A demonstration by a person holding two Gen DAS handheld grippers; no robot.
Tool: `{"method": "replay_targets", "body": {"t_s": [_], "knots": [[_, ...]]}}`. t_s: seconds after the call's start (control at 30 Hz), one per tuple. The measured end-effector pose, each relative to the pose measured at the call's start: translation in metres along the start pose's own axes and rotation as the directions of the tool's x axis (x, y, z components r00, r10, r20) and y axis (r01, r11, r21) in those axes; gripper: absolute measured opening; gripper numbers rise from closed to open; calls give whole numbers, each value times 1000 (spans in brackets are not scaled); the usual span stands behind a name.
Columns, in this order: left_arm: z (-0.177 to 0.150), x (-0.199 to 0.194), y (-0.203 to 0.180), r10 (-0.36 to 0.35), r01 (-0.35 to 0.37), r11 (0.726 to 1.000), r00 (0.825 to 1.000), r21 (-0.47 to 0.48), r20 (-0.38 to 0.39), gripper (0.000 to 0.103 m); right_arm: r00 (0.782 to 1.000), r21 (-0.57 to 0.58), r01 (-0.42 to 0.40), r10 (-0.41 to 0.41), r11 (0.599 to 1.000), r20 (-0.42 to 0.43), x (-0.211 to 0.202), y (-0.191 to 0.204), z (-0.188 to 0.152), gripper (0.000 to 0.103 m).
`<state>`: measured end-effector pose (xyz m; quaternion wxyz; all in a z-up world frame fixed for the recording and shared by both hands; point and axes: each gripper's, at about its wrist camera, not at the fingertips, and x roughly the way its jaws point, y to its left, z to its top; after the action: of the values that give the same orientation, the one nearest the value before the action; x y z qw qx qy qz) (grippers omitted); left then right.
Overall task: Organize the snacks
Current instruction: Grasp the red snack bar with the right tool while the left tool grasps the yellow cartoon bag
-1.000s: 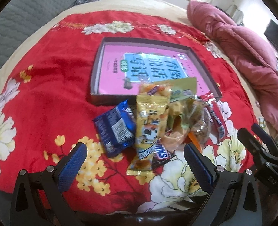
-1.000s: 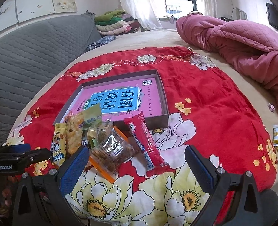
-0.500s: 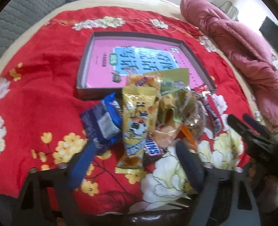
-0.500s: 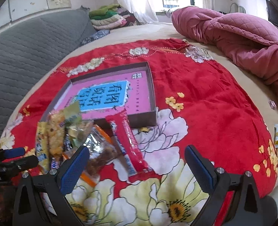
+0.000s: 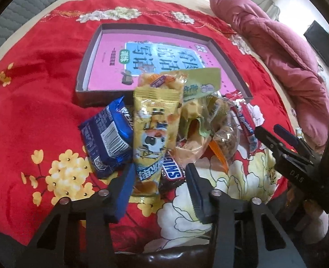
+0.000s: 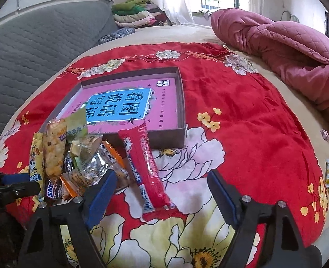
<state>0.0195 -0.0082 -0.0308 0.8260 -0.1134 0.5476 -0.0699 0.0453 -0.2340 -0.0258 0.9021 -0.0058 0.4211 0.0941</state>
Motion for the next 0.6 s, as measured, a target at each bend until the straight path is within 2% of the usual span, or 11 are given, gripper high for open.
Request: {"method": "replay_targets", "body": {"t_s": [0.17,0.23,0.4,0.53,0.6], "knots": [[2,7,3,1,-1,1000,1000,-16,-12,42,1000,-11,-17,17,1000,6,4,-2,2,74],[3,9,4,1,-1,1000,1000,-18,-12,41,1000,-39,-23,24,999,1,8,-1,3,66],[6,13,4,-1,1,1000,1000,-20,-11,41,999,-89,-38,37,995,-14,16,6,1,63],[7,16,5,1,-2,1000,1000,-22,-13,37,999,-114,-45,42,992,-28,25,9,1,47],[8,16,6,-1,1,1000,1000,-27,-13,36,999,-135,-44,40,990,-32,28,13,0,47]]}}
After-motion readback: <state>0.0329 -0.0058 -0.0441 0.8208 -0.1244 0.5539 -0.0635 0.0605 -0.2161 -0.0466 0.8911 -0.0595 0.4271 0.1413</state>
